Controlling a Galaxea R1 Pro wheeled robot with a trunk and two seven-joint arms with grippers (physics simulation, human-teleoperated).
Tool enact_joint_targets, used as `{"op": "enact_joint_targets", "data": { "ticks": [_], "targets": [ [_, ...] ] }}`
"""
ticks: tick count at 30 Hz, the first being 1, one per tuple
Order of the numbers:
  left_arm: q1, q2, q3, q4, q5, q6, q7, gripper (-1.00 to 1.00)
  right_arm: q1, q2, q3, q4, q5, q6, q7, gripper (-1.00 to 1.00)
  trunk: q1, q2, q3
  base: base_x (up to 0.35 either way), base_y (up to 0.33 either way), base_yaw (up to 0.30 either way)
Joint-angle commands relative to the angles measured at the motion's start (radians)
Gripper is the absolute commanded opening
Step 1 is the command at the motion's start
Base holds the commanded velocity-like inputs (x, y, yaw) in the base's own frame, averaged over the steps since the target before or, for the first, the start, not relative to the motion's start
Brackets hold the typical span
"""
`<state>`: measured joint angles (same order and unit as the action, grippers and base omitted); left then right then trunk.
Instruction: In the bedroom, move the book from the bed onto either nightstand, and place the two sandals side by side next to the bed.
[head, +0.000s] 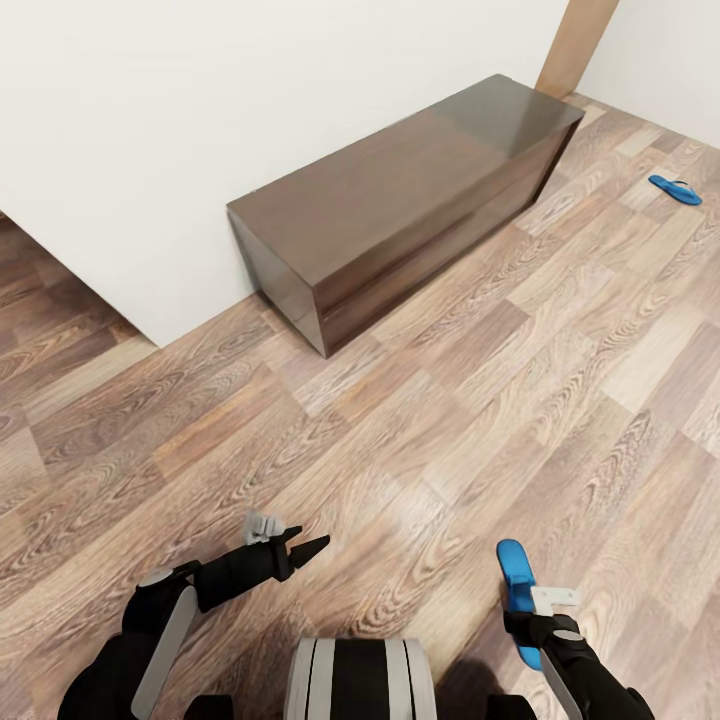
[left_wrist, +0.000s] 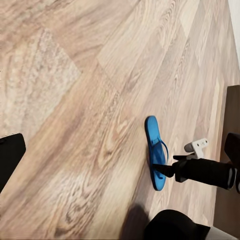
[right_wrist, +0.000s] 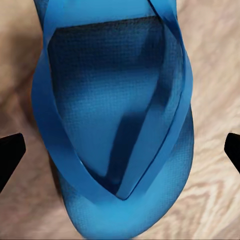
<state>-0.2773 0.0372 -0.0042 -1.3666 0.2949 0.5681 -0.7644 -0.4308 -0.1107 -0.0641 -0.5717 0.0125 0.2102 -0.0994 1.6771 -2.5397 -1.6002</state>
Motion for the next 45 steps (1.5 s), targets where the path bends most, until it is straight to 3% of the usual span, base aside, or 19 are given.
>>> {"op": "enact_joint_targets", "data": {
  "ticks": [1,18,19,42,45],
  "targets": [
    [0.000,0.000,0.000,0.000,0.008,0.007,0.000,1.00,0.000,0.000,0.000,-0.002,0.001,0.006,-0.002,1.00,0.000,0.000,-0.005,0.000,0.000,0.000],
    [0.000,0.000,0.000,0.001,0.009,0.007,0.000,1.00,0.000,0.000,0.000,-0.002,0.001,0.006,-0.002,1.00,0.001,-0.001,-0.008,0.000,0.000,0.000],
    [0.000,0.000,0.000,0.001,0.009,0.007,0.000,1.00,0.000,-0.001,0.000,-0.002,0.001,0.006,-0.002,-1.00,0.001,-0.001,-0.008,0.000,0.000,0.000],
    [0.000,0.000,0.000,0.007,0.009,0.007,0.000,1.00,0.000,-0.001,-0.002,-0.004,0.001,0.006,-0.002,-1.00,0.001,-0.001,-0.008,0.000,0.000,0.000],
    [0.000,0.000,0.000,0.007,0.007,0.008,-0.001,1.00,0.000,0.000,-0.002,-0.004,0.001,0.006,-0.002,-1.00,-0.001,0.000,0.003,0.000,0.000,0.000]
  ]
}}
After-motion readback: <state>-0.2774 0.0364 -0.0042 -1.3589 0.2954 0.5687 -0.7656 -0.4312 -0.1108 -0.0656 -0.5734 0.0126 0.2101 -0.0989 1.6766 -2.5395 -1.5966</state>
